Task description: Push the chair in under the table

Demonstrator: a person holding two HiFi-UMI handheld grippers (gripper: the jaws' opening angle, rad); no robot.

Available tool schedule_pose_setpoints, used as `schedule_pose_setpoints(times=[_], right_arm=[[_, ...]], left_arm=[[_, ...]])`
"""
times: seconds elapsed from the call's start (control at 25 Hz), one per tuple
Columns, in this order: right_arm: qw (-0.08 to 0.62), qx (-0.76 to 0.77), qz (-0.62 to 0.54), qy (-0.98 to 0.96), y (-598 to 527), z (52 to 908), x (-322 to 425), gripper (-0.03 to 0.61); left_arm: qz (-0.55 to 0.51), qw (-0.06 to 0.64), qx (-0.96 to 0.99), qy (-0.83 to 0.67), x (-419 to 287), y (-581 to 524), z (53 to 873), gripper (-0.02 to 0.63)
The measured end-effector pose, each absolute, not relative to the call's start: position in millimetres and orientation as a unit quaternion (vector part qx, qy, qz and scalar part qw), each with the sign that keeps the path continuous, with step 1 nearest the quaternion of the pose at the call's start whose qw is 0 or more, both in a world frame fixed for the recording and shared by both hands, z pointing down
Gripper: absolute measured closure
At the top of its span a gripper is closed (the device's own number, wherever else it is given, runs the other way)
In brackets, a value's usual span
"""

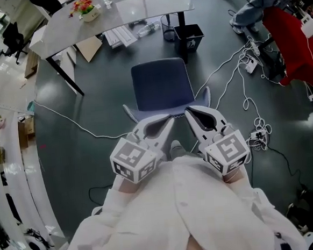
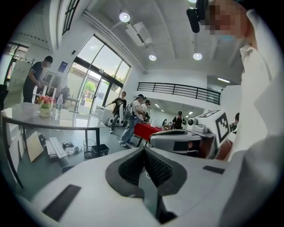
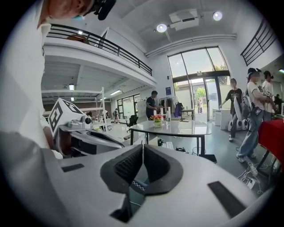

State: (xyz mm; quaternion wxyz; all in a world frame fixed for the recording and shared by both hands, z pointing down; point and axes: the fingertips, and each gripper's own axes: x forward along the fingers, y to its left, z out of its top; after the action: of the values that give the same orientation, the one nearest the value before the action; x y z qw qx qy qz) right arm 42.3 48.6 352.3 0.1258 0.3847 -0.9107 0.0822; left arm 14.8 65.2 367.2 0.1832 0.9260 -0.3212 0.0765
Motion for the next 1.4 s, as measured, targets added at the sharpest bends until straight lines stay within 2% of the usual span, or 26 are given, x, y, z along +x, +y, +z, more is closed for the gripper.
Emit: schedule_pose_setpoints(times=[0.64, 1.4], right_arm=[[0.135, 0.346, 0.09, -0.924, 26, 373, 80, 0.546], [0.133, 0.358, 0.107, -0.918, 15, 374, 71, 0.546]], left_arm=[[0.076, 0.192, 0.914, -0.348, 59, 43, 382, 0.6], [0.107, 0.202, 0.916, -0.33, 47, 39, 386, 0.6]])
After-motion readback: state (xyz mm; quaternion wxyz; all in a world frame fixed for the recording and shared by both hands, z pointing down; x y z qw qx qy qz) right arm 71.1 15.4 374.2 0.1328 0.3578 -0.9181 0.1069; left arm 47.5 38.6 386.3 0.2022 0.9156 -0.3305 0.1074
